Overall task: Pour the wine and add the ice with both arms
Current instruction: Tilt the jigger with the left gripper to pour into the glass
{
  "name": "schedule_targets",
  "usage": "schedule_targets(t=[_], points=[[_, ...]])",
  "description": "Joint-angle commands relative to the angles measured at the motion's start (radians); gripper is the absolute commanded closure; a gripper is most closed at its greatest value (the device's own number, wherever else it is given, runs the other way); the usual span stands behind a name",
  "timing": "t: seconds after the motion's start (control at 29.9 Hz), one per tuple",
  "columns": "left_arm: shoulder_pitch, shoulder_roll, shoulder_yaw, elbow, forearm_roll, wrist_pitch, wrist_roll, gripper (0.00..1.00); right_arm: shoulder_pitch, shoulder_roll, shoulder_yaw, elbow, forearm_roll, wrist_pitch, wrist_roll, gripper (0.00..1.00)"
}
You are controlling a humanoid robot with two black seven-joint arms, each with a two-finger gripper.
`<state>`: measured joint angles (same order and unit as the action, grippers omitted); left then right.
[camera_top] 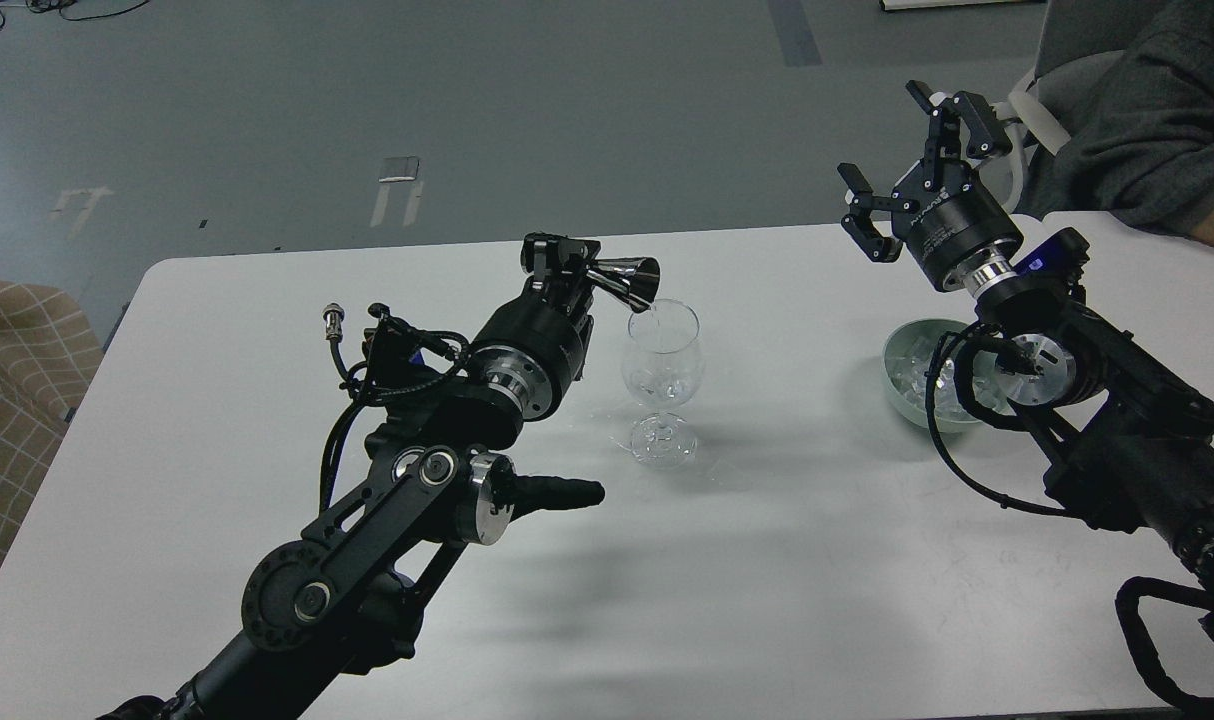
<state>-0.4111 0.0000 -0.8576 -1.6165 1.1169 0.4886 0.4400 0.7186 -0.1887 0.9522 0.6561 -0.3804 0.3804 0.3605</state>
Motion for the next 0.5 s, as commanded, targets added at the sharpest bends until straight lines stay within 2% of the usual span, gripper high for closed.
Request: schedule_targets(t=[0.0, 0.47], points=[[-0.001, 0.0, 0.006, 0.0, 0.029, 0.0, -0.003, 1.0, -0.004, 0.0, 0.0, 0.003, 0.0, 0.0, 0.0, 0.0], [-0.001, 0.058, 0.029, -0.006, 0.176, 0.0, -0.004, 1.0, -0.002, 0.0, 0.002, 0.003, 0.0, 0.0, 0.0, 0.0]])
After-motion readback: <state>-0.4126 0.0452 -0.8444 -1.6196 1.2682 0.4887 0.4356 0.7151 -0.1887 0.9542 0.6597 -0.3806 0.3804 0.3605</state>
